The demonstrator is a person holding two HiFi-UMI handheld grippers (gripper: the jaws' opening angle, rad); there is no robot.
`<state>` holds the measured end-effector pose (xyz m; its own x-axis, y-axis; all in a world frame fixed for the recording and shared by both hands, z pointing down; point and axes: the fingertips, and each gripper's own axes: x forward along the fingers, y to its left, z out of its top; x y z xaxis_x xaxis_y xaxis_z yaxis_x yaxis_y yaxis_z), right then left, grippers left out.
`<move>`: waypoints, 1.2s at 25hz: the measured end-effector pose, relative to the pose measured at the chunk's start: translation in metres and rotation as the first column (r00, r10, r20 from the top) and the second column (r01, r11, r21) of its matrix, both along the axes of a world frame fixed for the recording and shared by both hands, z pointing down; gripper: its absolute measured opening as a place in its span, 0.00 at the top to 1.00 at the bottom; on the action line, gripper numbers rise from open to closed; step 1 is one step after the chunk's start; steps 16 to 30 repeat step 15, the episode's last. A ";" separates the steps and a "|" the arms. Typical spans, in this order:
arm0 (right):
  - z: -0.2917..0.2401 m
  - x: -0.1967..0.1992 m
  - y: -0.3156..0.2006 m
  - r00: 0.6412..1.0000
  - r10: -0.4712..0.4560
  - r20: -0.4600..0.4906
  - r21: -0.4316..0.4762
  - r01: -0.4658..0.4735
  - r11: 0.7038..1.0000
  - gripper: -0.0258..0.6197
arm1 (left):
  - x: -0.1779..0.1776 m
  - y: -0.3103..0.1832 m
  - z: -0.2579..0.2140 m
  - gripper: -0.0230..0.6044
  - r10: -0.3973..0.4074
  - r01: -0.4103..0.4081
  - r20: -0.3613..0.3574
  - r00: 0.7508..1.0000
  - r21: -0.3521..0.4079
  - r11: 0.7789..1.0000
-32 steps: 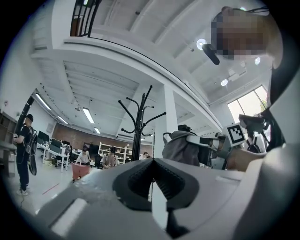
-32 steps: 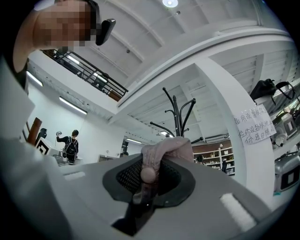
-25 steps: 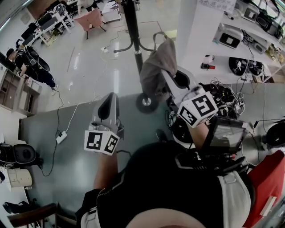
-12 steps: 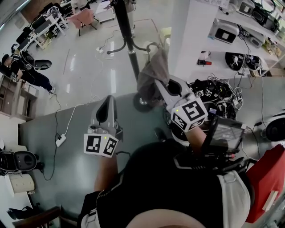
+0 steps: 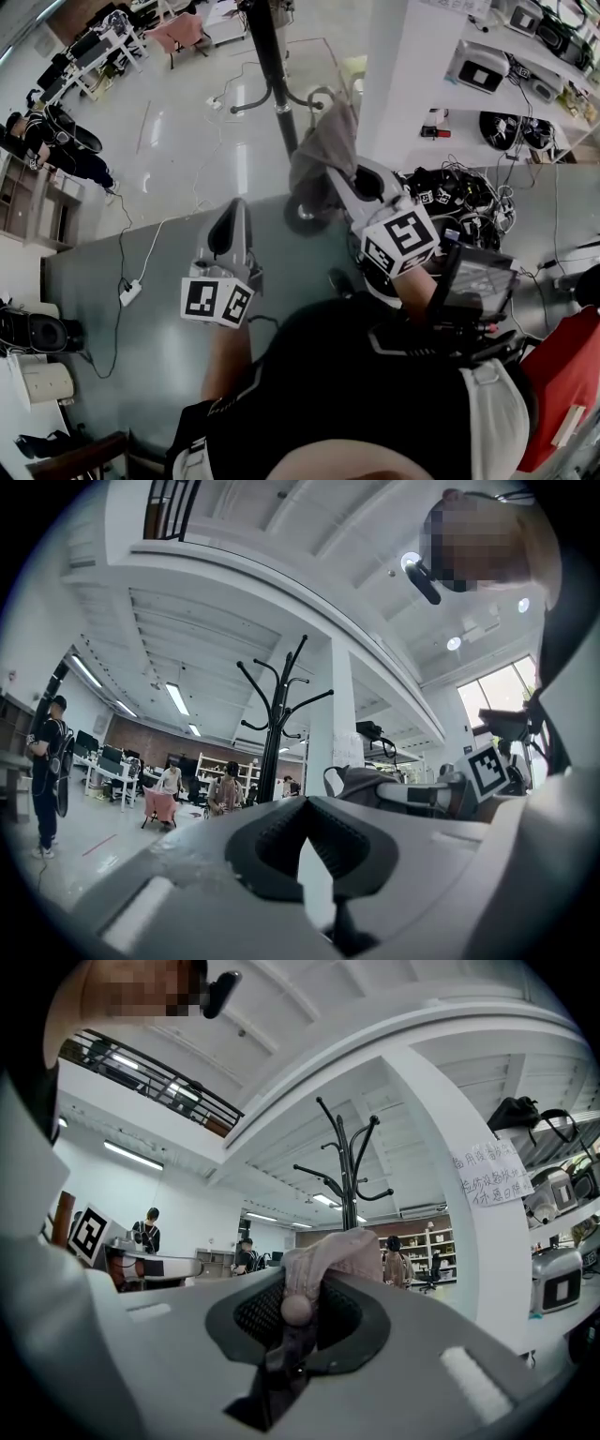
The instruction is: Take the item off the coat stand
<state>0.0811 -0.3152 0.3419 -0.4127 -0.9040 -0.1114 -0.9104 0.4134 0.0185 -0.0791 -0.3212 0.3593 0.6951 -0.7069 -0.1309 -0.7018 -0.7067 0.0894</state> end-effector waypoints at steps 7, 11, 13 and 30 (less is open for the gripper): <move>-0.002 -0.003 -0.001 1.000 0.001 -0.007 0.000 -0.001 1.000 0.88 | -0.003 0.000 -0.004 0.95 0.009 -0.009 -0.007 1.000 0.003 1.000; -0.002 -0.001 -0.002 1.000 0.004 -0.009 -0.003 -0.004 1.000 0.88 | 0.000 -0.001 -0.005 0.95 0.014 -0.014 -0.008 1.000 0.003 1.000; -0.002 -0.001 -0.003 1.000 0.004 -0.011 -0.003 -0.004 1.000 0.88 | 0.000 -0.001 -0.006 0.95 0.013 -0.013 -0.010 1.000 0.003 1.000; -0.002 -0.001 -0.003 1.000 0.002 -0.012 -0.001 -0.002 1.000 0.88 | 0.000 -0.002 -0.006 0.95 0.011 -0.011 -0.012 1.000 0.004 1.000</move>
